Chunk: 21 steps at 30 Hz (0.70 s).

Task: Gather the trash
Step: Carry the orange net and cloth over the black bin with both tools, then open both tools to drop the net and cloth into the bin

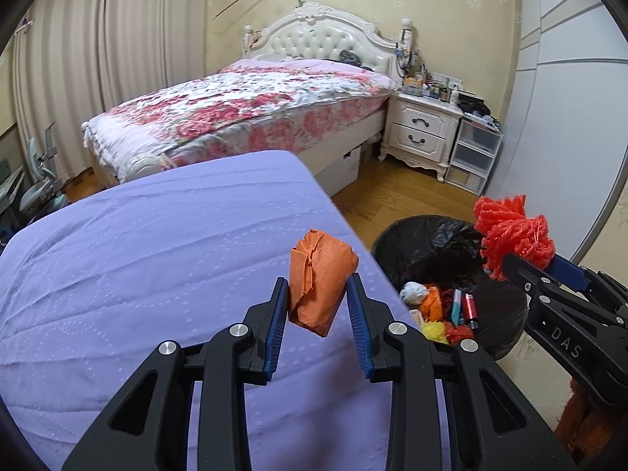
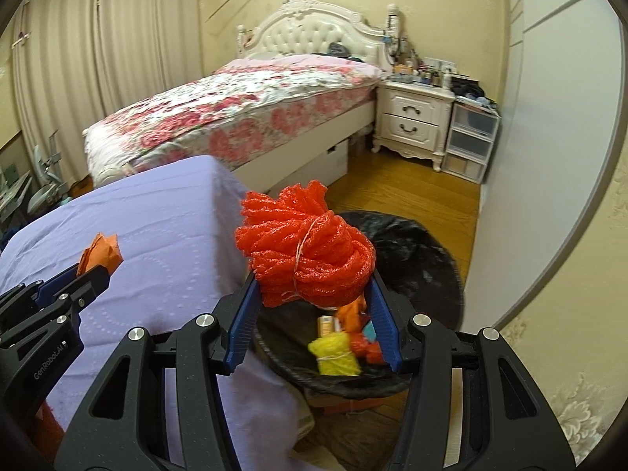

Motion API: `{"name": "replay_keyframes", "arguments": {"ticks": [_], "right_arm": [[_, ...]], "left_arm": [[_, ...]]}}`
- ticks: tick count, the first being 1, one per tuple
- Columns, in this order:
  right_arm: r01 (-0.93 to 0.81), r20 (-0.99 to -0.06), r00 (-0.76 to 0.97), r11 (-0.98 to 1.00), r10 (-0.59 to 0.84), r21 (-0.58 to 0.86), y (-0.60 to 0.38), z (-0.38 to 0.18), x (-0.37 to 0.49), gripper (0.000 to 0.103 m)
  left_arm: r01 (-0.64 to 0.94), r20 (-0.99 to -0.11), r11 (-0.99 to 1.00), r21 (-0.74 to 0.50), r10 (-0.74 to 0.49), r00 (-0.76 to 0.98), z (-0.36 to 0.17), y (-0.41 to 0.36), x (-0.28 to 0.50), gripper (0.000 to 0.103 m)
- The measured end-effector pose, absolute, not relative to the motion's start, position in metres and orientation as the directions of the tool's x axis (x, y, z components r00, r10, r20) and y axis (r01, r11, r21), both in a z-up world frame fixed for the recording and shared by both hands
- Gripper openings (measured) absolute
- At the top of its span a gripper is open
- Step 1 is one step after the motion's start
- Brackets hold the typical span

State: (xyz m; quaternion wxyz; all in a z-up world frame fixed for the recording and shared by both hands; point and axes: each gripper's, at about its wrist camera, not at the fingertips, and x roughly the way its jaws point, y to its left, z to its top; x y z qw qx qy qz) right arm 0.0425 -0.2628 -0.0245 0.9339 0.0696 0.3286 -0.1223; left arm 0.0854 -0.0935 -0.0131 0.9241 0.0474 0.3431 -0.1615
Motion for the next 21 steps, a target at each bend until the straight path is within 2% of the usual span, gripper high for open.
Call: {"name": "replay_keyframes", "arguments": {"ticks": [14,18,19,21], "right_arm": [[0.382,-0.652,0.712,0.923,-0.26,0.049,-0.309,-0.043,0.058,0.052],[0.398,-0.661,0.702,0.916,-0.266,0.054,-0.317,-0.049,0.065,0.055],[0.407,-0.661,0.7,0.912,-0.272,0.056,-0.319,-0.05,0.066,0.057],[0.417,-0.664,0.695,0.907,-0.275,0.061,-0.324,-0.052,0.068,0.06]], "left_arm": [[0.41,-0.641,0.912,0.034,-0.295,0.708,-0.019,-0.167,0.106,0.032],[0.412,-0.644,0.91,0.043,-0.291,0.708,-0.023,-0.177,0.116,0.033],[0.417,-0.649,0.908,0.043,-0.292,0.703,-0.024,-0.18,0.118,0.035],[0.42,-0.656,0.907,0.047,-0.289,0.697,-0.027,-0.184,0.122,0.057]]}}
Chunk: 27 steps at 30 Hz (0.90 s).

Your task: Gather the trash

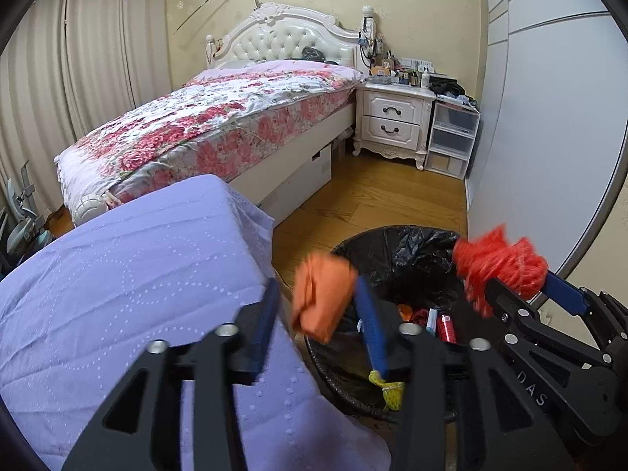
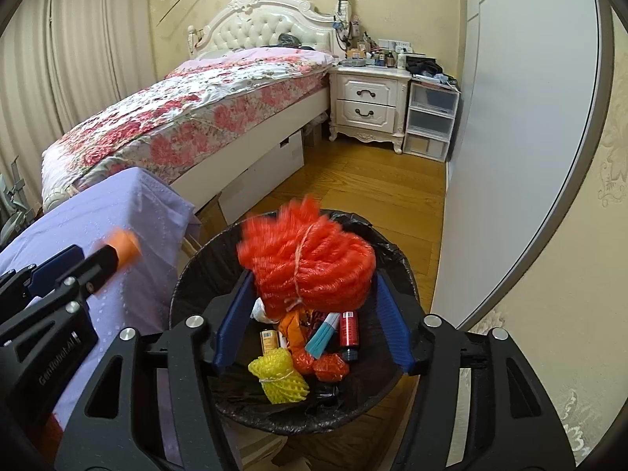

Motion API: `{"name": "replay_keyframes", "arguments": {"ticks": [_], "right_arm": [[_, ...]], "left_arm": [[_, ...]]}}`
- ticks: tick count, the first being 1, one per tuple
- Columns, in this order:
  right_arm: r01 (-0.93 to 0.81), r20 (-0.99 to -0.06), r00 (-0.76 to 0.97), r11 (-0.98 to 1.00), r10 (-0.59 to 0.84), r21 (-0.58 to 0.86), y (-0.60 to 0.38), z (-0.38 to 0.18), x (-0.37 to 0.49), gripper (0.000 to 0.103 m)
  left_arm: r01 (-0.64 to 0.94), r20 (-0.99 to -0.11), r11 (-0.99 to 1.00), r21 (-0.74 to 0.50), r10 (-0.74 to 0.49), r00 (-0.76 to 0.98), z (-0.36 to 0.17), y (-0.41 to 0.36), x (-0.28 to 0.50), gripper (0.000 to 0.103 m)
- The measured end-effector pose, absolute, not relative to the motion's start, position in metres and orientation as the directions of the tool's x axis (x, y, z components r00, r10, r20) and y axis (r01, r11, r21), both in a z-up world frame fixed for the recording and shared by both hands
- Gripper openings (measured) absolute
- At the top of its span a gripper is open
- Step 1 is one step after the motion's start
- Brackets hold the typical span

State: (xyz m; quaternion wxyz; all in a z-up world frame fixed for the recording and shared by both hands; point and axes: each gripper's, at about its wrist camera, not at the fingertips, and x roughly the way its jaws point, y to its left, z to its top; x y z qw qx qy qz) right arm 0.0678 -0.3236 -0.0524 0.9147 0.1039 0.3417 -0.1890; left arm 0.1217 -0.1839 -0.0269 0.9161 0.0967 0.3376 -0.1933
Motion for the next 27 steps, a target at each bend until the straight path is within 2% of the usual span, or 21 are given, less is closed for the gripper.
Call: {"name": "replay_keyframes", "arguments": {"ticks": [6,18,27], "right_arm": [[0.438,-0.666,0.688,0.897,-0.288,0.065,-0.331,-0.055,0.068,0.066],[0.449,-0.654,0.693,0.891,-0.304,0.062,-0.326,-0.051,0.055,0.077],[0.407,-0.65,0.71,0.911,-0.27,0.066,-0.304,-0.045,0.04,0.078]], "left_arm": [[0.41,-0.651,0.91,0.057,-0.278,0.707,-0.03,-0.184,0.12,0.071],[0.351,-0.635,0.935,0.041,-0.247,0.732,-0.021,-0.157,0.108,0.078],[0.324,-0.625,0.945,0.048,-0.224,0.748,-0.019,-0.131,0.088,0.082]]}}
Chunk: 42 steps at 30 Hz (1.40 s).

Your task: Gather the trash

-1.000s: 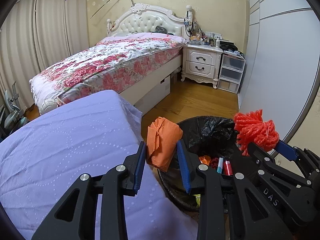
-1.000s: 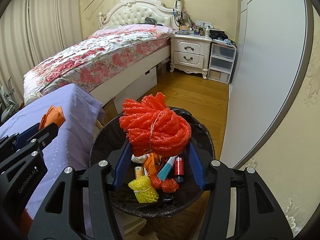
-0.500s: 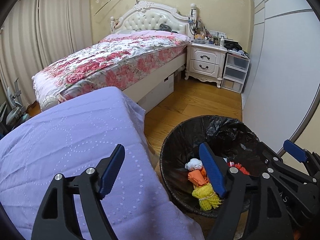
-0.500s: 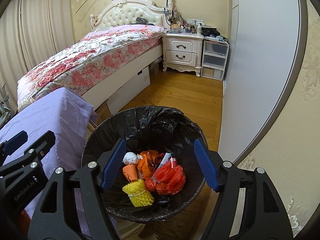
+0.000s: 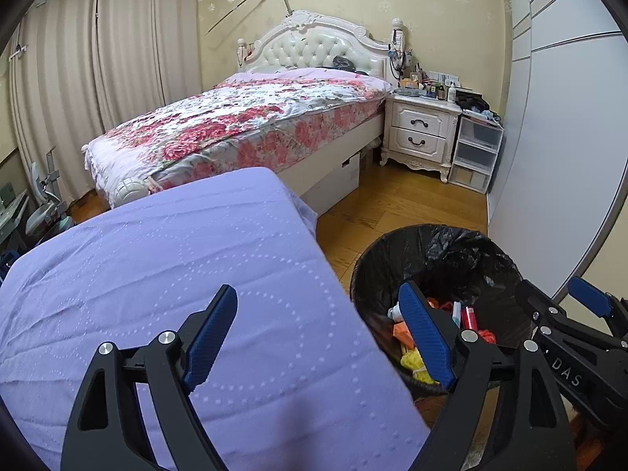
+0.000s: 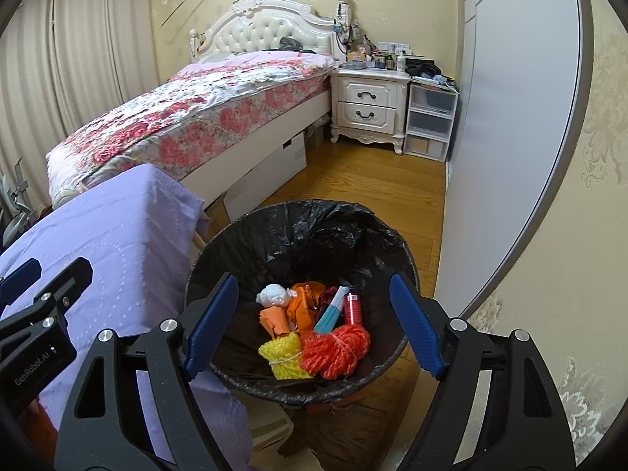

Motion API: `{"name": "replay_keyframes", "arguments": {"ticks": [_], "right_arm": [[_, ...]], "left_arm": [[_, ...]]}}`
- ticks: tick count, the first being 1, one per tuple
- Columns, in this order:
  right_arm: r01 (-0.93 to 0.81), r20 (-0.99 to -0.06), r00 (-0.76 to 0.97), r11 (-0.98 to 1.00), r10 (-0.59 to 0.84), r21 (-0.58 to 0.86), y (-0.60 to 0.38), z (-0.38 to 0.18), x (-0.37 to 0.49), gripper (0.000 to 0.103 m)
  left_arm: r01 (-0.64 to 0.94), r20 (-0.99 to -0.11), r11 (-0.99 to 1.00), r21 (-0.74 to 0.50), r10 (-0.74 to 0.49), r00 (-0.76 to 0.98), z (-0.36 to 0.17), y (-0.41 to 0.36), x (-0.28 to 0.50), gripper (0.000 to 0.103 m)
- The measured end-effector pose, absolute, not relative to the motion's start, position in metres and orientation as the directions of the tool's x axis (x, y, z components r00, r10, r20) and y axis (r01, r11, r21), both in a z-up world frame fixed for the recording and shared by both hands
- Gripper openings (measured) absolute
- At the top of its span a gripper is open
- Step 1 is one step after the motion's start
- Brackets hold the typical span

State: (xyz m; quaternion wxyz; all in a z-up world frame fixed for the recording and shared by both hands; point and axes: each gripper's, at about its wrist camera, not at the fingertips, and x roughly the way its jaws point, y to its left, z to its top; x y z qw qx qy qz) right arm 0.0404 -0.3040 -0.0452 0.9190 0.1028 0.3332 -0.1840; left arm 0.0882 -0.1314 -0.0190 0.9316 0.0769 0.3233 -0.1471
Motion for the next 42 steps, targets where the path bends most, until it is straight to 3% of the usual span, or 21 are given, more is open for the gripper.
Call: {"name": "replay_keyframes", "arguments": {"ticks": [42], "right_arm": [[0.301,-0.568,0.785,0.954,-0.245,0.004,-0.231,-0.005,-0.037,0.082]], "left_arm": [[0.222,-0.548,0.975,0.006,-0.182,0.816,0.002,-0.047,0.008,0.083]]}}
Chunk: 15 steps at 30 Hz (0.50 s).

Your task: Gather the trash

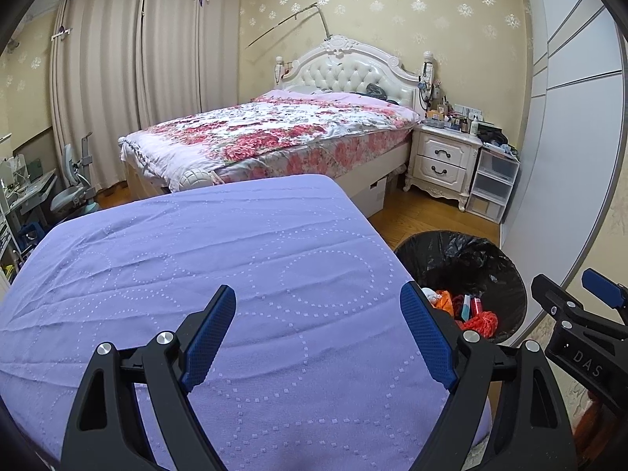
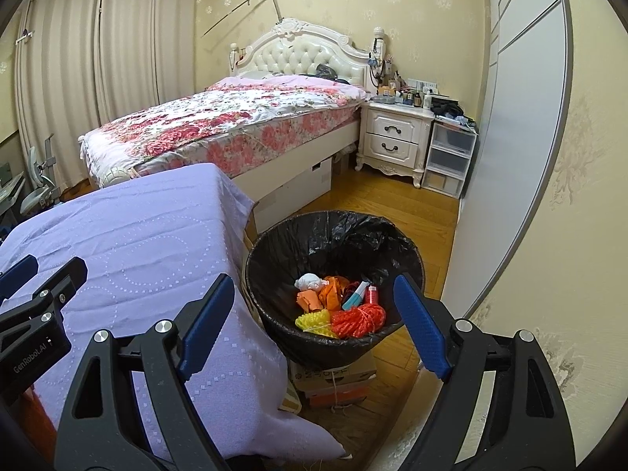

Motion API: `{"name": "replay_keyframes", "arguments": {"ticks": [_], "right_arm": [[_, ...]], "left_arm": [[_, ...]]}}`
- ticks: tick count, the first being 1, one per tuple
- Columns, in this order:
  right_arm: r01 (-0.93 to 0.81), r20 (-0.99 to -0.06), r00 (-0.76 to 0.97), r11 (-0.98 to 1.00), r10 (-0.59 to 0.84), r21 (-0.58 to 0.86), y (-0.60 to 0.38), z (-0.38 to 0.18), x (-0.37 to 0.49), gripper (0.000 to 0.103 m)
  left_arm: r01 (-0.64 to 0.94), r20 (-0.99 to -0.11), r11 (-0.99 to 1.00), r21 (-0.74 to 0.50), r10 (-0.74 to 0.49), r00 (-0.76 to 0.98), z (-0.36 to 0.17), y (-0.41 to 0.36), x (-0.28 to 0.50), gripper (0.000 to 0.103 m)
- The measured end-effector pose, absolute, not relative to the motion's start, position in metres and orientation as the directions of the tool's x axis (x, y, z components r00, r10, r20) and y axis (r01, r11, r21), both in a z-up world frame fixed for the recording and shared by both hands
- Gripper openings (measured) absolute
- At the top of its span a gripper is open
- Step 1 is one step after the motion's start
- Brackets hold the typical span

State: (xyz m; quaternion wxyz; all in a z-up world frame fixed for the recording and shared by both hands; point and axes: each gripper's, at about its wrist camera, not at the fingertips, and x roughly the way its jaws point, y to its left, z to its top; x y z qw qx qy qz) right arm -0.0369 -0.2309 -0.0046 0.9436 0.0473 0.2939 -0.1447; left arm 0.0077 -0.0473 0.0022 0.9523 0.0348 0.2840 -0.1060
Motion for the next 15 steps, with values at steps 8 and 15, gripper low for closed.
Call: {"name": "replay_keyframes", "arguments": {"ticks": [8,15], "right_arm": [[0.301,-0.569,0.785,0.954,-0.245,0.005,-0.2308,-0.0051,-0.0373,0.082],[0.3,-0.569,0.785,0.954,-0.244,0.005,-0.2301,-0.0048,-0.0371,0.082]], "left_arm": [[0.217,-0.551,0.976,0.002,-0.18,0.815,0.002,-0.0466,0.0056,0.083],[0.216,-0.55,0.976,0.001,-0.18,0.816,0.0025,-0.0451,0.0052,0.083]]}}
